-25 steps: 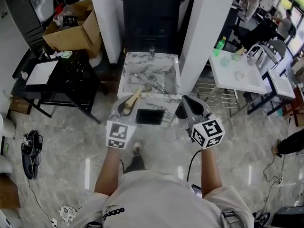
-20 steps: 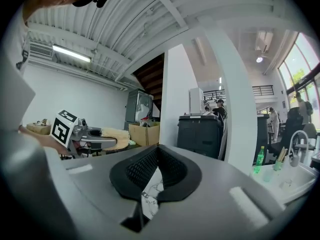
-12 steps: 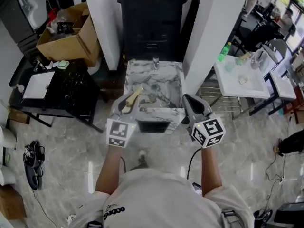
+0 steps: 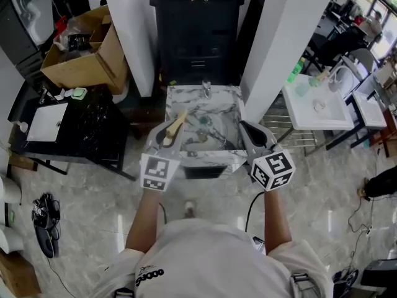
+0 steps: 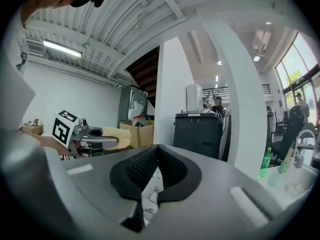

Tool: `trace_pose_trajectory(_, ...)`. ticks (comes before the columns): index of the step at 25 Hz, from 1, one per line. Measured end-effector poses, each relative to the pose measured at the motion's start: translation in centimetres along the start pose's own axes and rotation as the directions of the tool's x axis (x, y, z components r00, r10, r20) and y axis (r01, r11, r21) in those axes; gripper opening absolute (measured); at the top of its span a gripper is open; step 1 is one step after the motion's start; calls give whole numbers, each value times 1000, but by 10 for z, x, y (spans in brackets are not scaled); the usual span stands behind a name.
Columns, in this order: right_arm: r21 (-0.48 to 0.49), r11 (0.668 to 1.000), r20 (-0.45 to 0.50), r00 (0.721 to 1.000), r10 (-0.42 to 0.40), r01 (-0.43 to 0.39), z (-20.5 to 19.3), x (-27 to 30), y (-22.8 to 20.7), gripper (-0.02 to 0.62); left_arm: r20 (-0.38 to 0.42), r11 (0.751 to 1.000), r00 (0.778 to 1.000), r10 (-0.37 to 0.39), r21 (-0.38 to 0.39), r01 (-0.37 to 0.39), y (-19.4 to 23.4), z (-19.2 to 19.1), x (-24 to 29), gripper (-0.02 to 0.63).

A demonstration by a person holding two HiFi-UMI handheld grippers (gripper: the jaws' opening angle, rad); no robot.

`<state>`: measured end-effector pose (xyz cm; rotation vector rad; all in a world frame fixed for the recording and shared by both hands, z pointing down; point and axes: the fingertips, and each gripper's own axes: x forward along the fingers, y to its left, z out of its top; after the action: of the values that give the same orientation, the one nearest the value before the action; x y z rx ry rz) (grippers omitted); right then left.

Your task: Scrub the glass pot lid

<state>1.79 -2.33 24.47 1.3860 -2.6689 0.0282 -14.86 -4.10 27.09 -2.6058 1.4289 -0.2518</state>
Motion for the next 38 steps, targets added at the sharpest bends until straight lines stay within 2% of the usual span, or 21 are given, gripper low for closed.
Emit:
trace_pose_trajectory(12, 26, 999, -26, 999, -34, 34, -7, 61, -9, 3, -20, 997, 997, -72, 10, 73, 42, -21, 42, 61)
trace_pose_trajectory(23, 45, 997, -82, 995, -54, 58, -35, 91, -32, 3, -60, 993, 991, -118, -7, 118, 50, -44, 79, 61)
trace_pose_trajectory(38, 99, 995, -166, 986, 3, 14, -84, 128, -87, 3, -212, 994, 971, -106, 15, 112, 40, -95, 146, 61)
